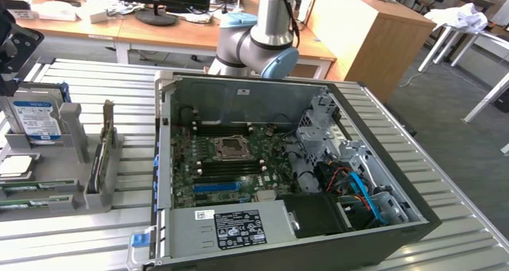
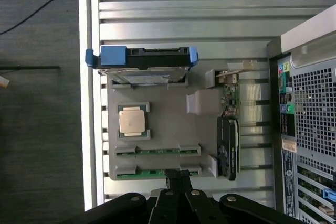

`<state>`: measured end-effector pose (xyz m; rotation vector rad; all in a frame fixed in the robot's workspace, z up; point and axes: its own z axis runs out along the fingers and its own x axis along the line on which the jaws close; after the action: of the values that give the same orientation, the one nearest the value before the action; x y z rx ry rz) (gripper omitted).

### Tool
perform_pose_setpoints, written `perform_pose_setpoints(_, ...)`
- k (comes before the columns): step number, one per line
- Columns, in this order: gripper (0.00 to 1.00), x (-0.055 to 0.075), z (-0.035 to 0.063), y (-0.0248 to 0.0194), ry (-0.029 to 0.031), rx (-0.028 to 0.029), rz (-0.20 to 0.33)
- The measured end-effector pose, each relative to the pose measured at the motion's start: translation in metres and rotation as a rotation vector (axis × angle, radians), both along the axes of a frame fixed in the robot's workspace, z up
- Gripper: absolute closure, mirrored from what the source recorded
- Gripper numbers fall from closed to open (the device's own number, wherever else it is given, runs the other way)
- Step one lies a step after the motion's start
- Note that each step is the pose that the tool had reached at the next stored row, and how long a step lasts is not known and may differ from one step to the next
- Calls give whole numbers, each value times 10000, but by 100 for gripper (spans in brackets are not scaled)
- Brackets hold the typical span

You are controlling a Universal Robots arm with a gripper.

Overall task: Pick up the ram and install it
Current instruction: 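Pick up the ram and move it above insertion slot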

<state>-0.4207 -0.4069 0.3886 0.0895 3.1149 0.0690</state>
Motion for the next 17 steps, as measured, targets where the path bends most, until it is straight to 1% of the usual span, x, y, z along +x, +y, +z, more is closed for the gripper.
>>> perform_pose_setpoints(17, 89, 0, -1, 0, 0, 0, 494)
